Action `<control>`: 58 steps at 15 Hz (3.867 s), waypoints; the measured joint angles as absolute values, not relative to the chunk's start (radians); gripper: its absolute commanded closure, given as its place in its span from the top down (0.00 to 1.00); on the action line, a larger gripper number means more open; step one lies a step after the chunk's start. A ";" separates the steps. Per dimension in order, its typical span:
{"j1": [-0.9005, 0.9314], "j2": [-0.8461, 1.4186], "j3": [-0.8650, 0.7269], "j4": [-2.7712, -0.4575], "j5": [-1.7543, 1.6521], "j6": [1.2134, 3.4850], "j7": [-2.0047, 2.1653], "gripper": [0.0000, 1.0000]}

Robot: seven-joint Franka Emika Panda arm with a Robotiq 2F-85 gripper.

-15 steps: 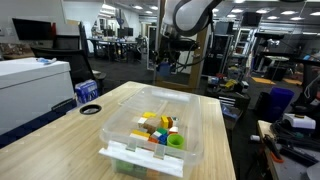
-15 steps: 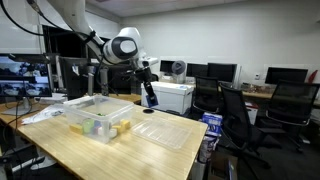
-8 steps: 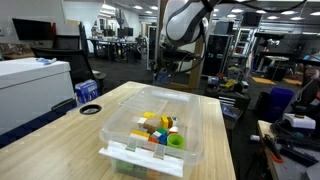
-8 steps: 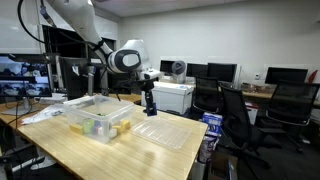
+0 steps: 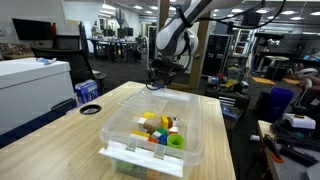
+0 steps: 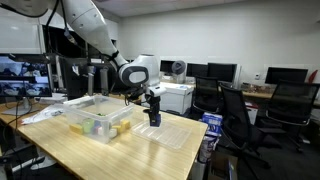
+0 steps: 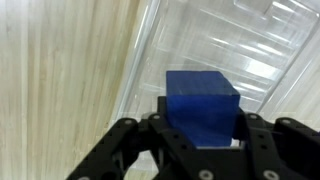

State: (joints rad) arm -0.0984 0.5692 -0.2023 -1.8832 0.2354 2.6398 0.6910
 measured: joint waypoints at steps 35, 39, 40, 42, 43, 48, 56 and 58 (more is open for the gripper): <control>0.098 0.314 -0.026 -2.066 0.019 2.214 0.211 1.00; 0.094 0.358 -0.026 -2.094 -0.106 2.232 0.090 1.00; 0.095 0.371 -0.025 -2.098 -0.141 2.246 0.071 1.00; 0.098 0.410 -0.023 -2.103 -0.254 2.299 0.022 1.00; 0.100 0.418 -0.023 -2.104 -0.284 2.318 0.019 1.00; 0.116 0.428 -0.049 -2.136 -0.484 2.553 0.022 1.00; 0.068 0.430 0.027 -2.120 -0.258 2.532 -0.090 1.00; 0.070 0.438 0.017 -2.120 -0.260 2.603 -0.087 1.00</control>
